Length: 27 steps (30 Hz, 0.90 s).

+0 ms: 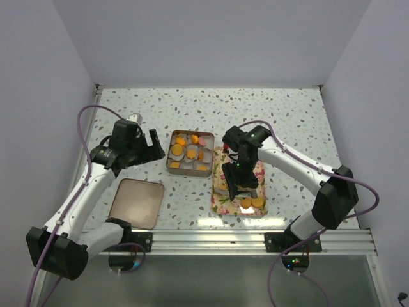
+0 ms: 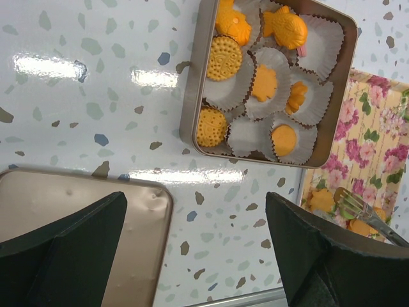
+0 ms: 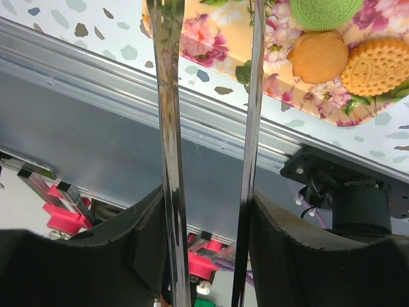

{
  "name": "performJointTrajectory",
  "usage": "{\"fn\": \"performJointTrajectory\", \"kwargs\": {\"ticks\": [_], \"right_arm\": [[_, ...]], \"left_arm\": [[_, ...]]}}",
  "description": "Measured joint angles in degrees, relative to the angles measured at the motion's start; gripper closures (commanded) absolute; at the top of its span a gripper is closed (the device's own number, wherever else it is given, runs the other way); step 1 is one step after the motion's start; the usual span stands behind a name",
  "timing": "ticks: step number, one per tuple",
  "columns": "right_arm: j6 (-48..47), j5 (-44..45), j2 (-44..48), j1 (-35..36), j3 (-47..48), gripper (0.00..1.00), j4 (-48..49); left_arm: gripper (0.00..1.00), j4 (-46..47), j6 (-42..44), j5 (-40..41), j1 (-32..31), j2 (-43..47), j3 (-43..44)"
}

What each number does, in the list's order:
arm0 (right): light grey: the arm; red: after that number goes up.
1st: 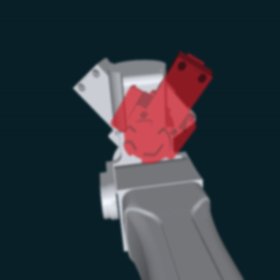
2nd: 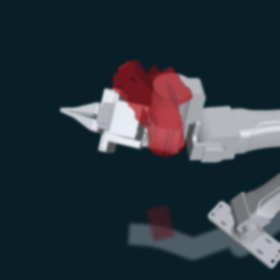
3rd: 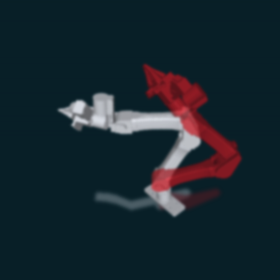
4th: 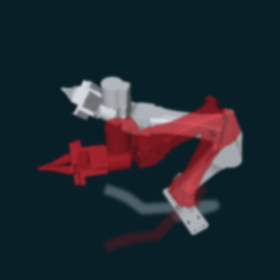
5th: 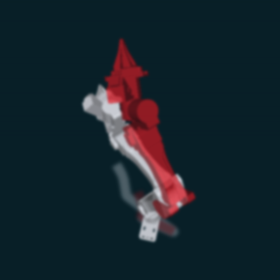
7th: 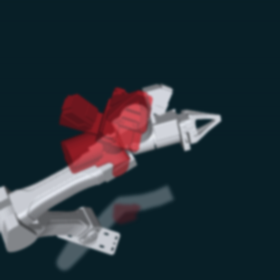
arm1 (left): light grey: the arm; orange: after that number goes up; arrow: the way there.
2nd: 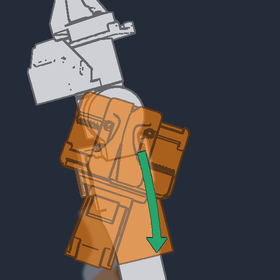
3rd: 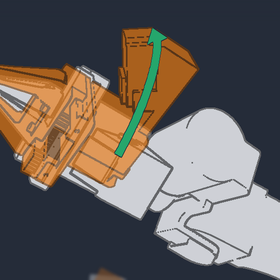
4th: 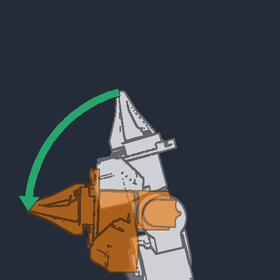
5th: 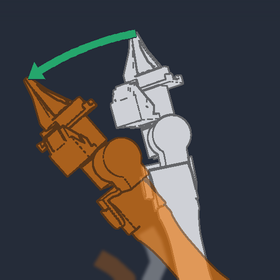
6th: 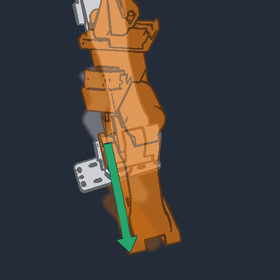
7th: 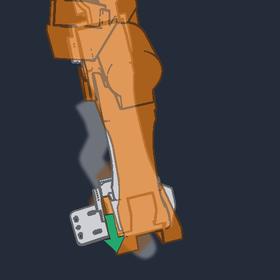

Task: Pack the cookies

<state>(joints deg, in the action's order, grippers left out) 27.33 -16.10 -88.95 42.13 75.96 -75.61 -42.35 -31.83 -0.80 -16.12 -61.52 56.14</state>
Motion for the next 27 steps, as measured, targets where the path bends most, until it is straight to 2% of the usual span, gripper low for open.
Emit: {"fn": "performJointTrajectory", "kwargs": {"ticks": [12, 18, 23, 27], "right_arm": [[-0.5, 0.0, -2.6, 0.5, -1.0, 0.49, 0.4], [-0.9, 0.1, -4.0, 0.7, -1.0, 0.6, 0.5], [-1.2, 0.2, -4.4, 0.7, -0.8, 0.62, 0.1], [-1.4, 3.0, -4.6, 0.7, 3.5, 0.63, -1.2]], "left_arm": [[0.04, 0.5, 0.2, 0.0, 0.4, 0.0, -0.6], [0.04, 0.7, 1.0, 0.0, 0.7, 0.0, -0.7], [0.04, 0.7, 1.4, 0.0, 1.0, 0.0, -0.7], [0.04, 0.7, 1.5, 0.0, 1.3, 0.0, -0.7]]}}
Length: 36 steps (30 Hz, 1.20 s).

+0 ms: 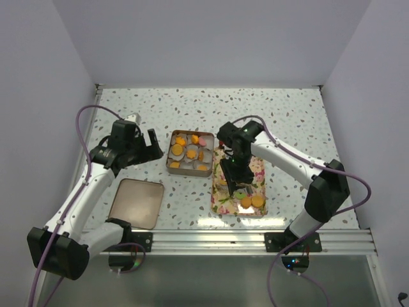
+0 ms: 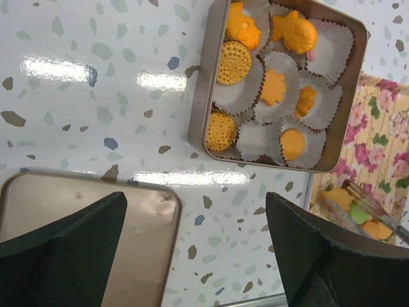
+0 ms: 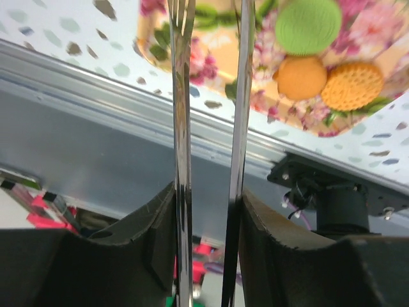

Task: Pack the cookies

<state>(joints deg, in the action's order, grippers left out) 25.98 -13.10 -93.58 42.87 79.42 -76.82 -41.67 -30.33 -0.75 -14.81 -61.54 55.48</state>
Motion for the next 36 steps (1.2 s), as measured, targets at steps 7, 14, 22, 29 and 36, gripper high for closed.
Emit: {"fn": "performJointTrajectory", "kwargs": {"ticks": [7, 14, 22, 29, 36], "right_arm": [[-0.1, 3.7, -2.1, 0.0, 15.6, 0.64, -0.2], [-0.3, 2.8, -10.4, 0.0, 30.1, 0.65, -0.3], [-0.8, 0.0, -21.1, 0.7, 37.5, 0.65, 0.2], [-1.0, -1.8, -21.6, 2.5, 32.2, 0.62, 0.2], [-1.2, -2.8, -21.6, 3.0, 27.8, 0.55, 0.0]], "left_arm": [[0.04, -0.1, 0.5, 0.0, 0.2, -1.0, 1.1], [0.04, 0.0, 1.0, 0.0, 0.3, -2.1, 1.9], [0.04, -0.2, 1.2, 0.0, 0.5, -2.8, 2.2], [0.04, -0.4, 1.5, 0.0, 0.6, -2.8, 2.5], [0.04, -0.6, 1.5, 0.0, 0.9, -2.9, 2.9]]}}
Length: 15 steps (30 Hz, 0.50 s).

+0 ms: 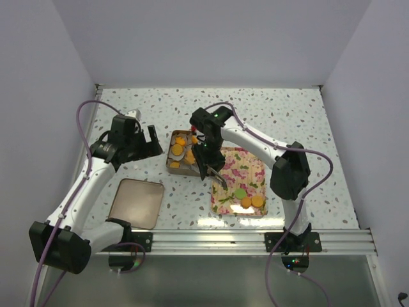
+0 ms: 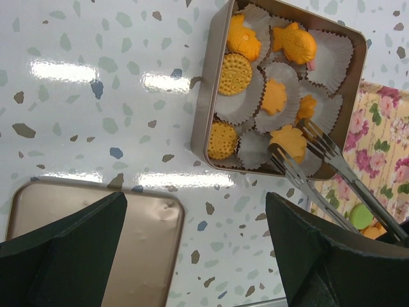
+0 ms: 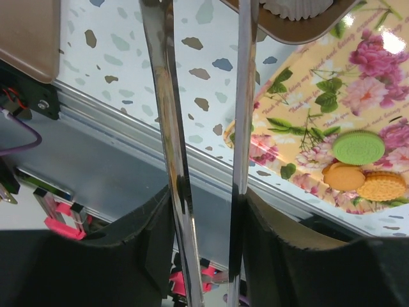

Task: Pack the cookies

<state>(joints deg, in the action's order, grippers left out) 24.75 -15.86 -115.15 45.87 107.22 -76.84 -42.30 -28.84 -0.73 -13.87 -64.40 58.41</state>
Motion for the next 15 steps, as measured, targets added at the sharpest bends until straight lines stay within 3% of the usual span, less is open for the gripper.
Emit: {"fn": "performJointTrajectory", "kwargs": {"ticks": [15], "right_arm": [[-0.9, 0.0, 0.0, -0.1, 2.8, 0.5, -0.1]], "left_arm": [[0.04, -0.2, 0.1, 0.0, 0.0, 0.0, 0.7]]}}
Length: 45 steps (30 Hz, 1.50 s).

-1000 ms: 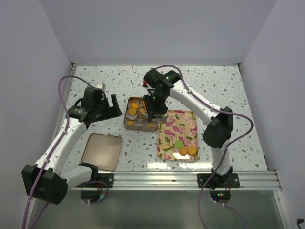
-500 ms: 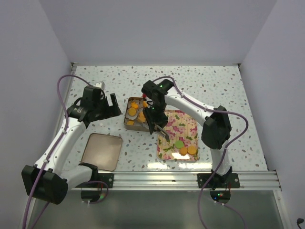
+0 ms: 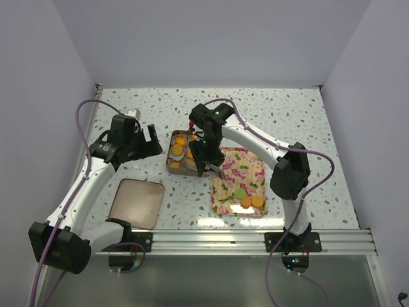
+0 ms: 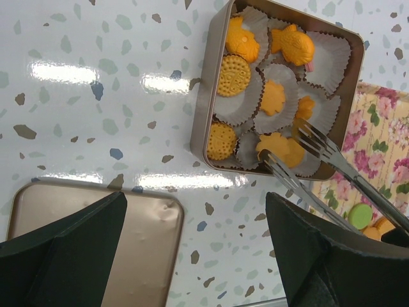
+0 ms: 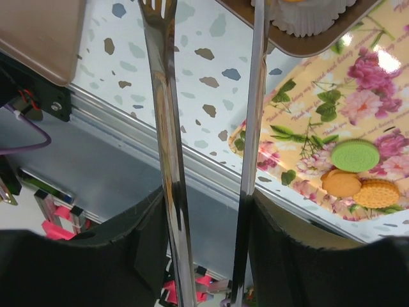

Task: Pack the cookies

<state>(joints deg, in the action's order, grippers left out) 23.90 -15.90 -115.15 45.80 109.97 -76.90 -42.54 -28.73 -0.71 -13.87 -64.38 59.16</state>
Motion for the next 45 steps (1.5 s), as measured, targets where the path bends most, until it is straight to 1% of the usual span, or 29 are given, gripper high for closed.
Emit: {"fn": "performJointTrajectory", "kwargs": {"ticks": [4, 7, 13, 17, 22, 26, 31, 36, 40, 43, 45], "right_arm": [[-0.6, 0.1, 0.1, -1.5, 3.0, 0.51, -0.1], [-1.4, 0.1, 0.7, -5.2, 5.2, 0.52, 0.0], [-4.1, 1.5, 3.8, -20.8, 6.4, 0.53, 0.5], [-4.3, 2.4, 6.0, -30.1, 2.3, 0.53, 1.2], [-3.9, 2.9, 6.7, -36.3, -6.0, 0.53, 4.3], [-3.8, 3.0, 6.7, -40.4, -14.3, 0.54, 8.5], [-3.6, 2.9, 6.9, -45.1, -23.1, 0.58, 13.4], [-3.6, 2.6, 6.8, -47.2, -30.6, 0.59, 17.7], [-3.7, 2.9, 5.4, -48.0, -32.5, 0.54, 19.3], [-4.1, 4.2, 3.7, -48.1, -32.5, 0.48, 20.3], [-4.5, 5.6, 2.8, -48.1, -32.5, 0.41, 20.6]], "left_arm": [[0.04, -0.1, 0.0, 0.0, 0.0, 0.1, 0.0], [0.04, -0.4, -0.1, 0.0, 0.0, 0.3, 0.3], [0.04, -0.5, -0.2, 0.0, 0.0, 0.9, 0.7], [0.04, -0.8, -0.2, -0.1, 0.0, 0.9, 1.3], [0.04, -1.6, -0.2, -0.3, 0.0, 0.9, 2.3], [0.04, -1.7, -0.2, -0.3, 0.0, 0.9, 2.6], [0.04, -1.9, -0.2, -0.4, 0.0, 0.9, 2.6], [0.05, -2.1, -0.2, -0.3, 0.0, 1.2, 2.4], [0.05, -2.1, -0.2, -0.4, 0.0, 2.1, 1.2], [0.05, -2.1, -0.5, -0.5, 0.0, 2.7, -0.1], [0.05, -2.0, -0.7, -0.6, 0.0, 3.1, -1.0]]}}
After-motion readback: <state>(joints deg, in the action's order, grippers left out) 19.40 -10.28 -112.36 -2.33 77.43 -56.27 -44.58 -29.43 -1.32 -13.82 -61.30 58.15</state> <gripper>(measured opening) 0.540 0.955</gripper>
